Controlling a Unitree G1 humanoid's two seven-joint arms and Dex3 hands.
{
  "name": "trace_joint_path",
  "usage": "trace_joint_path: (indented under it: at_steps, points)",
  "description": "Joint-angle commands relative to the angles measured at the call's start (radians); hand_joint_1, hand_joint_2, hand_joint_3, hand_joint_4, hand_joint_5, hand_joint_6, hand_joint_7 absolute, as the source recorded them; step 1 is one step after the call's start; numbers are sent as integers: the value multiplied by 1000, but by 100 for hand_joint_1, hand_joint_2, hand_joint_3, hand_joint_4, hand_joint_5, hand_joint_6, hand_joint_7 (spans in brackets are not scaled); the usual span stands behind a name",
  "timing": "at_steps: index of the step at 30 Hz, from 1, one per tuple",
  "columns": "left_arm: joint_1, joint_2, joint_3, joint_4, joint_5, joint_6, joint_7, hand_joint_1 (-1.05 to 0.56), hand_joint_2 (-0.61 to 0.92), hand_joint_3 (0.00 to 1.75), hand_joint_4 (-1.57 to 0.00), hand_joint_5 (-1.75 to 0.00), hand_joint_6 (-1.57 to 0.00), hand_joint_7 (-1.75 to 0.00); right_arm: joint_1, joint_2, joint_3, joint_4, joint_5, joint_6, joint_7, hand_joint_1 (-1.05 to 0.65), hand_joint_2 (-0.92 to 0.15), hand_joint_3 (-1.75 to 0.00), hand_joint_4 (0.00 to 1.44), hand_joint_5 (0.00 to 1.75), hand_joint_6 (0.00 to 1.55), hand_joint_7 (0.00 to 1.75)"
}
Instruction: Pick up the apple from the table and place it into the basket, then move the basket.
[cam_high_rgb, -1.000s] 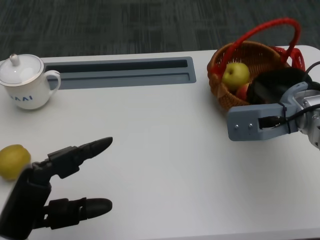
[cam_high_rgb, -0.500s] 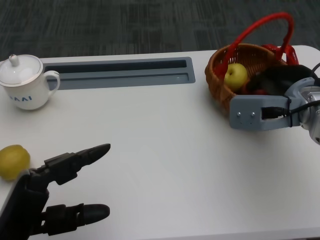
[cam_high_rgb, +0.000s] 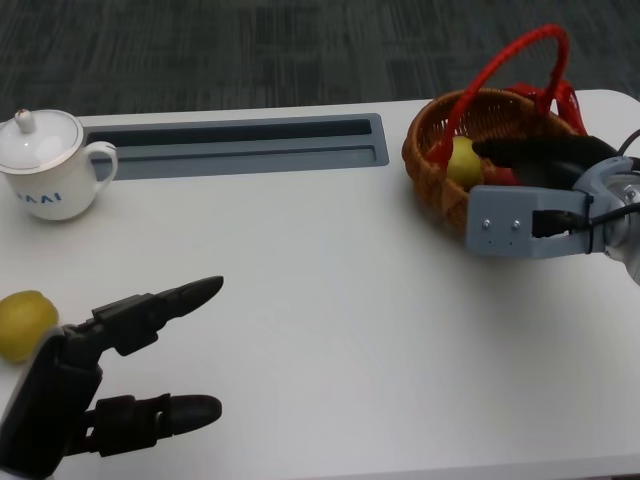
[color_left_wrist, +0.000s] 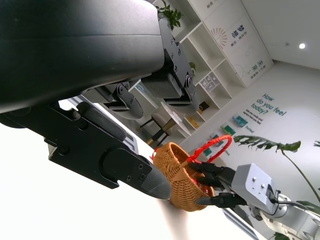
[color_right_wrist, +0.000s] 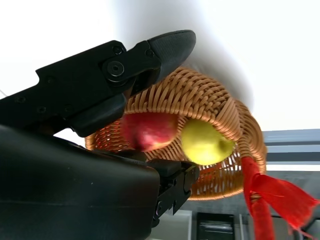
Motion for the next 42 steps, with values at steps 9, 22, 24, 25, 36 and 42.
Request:
trace_joint_path:
  at_steps: [9,22,24,25,36,42]
  points:
    - [-32,28,-14,37,-33,-20,-4,-60,79,0,-74,0,-68,0,27,-62,-52,-34,67,-132,6,-105,-84,-1,23,2,19,1]
    - [-76,40,-24,92,-59,-50,-14,-60,79,0,-73,0,-68,0,141,-178,-118,-111,154,-369,-5,-96,-86,0,27,2,24,1]
    - [-81,42,-28,99,-65,-54,-17,-60,79,0,-73,0,-68,0,159,-188,-131,-124,168,-393,-4,-94,-86,0,28,2,24,1]
    - [-82,43,-29,101,-68,-55,-19,-60,79,0,-73,0,-67,0,164,-190,-134,-128,172,-400,-3,-93,-86,0,29,2,24,1]
    - [-96,63,-33,117,-88,-56,-32,-60,78,0,-74,0,-68,0,397,-117,-249,-253,366,-808,-31,-61,-84,-1,63,3,58,3]
    - [-96,67,-36,116,-95,-57,-43,-60,78,0,-74,0,-68,0,491,-51,-257,-348,421,-907,23,-60,-88,-1,66,2,58,1]
